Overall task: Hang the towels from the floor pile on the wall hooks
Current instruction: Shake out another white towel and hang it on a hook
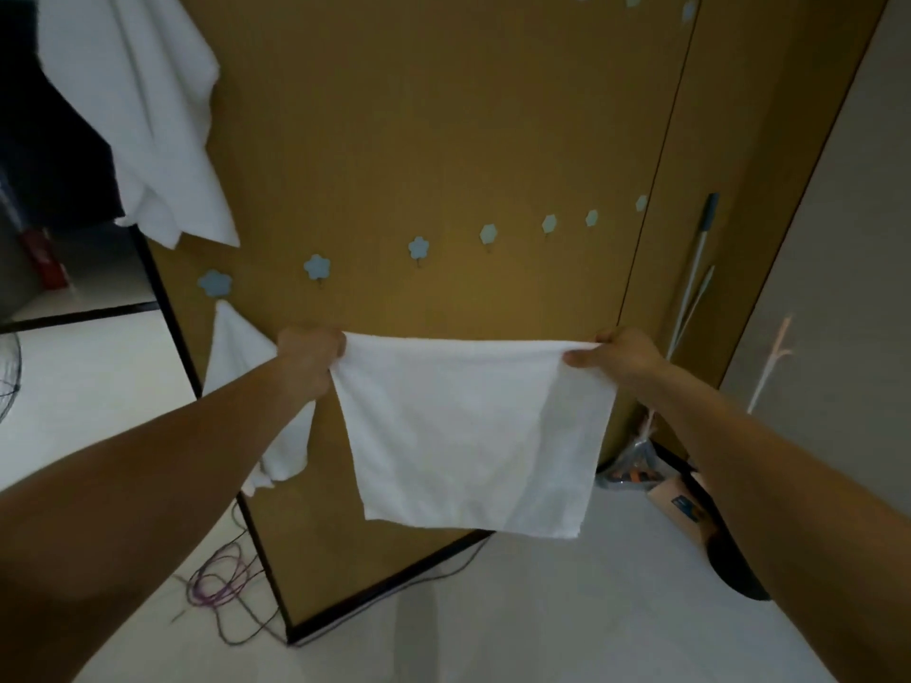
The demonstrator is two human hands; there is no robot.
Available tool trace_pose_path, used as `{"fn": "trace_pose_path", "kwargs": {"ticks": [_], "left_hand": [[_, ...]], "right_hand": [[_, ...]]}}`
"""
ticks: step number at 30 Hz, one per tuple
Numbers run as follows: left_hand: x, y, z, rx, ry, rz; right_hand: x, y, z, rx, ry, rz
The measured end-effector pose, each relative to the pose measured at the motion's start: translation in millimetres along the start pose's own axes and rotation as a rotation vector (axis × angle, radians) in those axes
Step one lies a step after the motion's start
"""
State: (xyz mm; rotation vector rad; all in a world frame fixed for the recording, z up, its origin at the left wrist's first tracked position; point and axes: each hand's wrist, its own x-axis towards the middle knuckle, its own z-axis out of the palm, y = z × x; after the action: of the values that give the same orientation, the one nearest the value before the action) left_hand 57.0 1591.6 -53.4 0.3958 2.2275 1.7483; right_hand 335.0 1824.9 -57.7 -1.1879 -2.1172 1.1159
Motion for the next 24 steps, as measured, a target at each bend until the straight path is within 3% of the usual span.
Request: {"fn": "trace_pose_path", "kwargs": {"ticks": [2,5,9,15,18,21,24], "left_hand": [[-5.8,2.5,-5.5,0.147,0.027,0.047],[-8.1,5.9,-18.4,0.137,0.111,0.107],[-6.2,22.2,-33.0,0.414,0.195,0.273],[11.7,46.7,-41.2,0.258,0.294,0.451],[30.7,55.3,-45.4,0.283,0.298,0.527],[57.1,69.7,-53.2,0.24,0.29,0.54],[89.6,86.4,-61.5,0.216,0.195,0.533]], "right_hand": [[8.5,-10.5,3.2,-0.005,0.006,-0.063],[19.7,-27.7,11.3,-0.106,0.034,-0.128],[31.0,-56.8,28.4,-0.319,0.205,-0.333],[55.0,-105.9,66.0,0.205,0.186,-0.384],[70.4,-129.6,94.3,0.314,0.083,-0.366],[86.4,-152.0,110.2,0.352,-0.169,-0.405],[98.4,-180.4,117.7,0.253,-0.321,-0.51]]}}
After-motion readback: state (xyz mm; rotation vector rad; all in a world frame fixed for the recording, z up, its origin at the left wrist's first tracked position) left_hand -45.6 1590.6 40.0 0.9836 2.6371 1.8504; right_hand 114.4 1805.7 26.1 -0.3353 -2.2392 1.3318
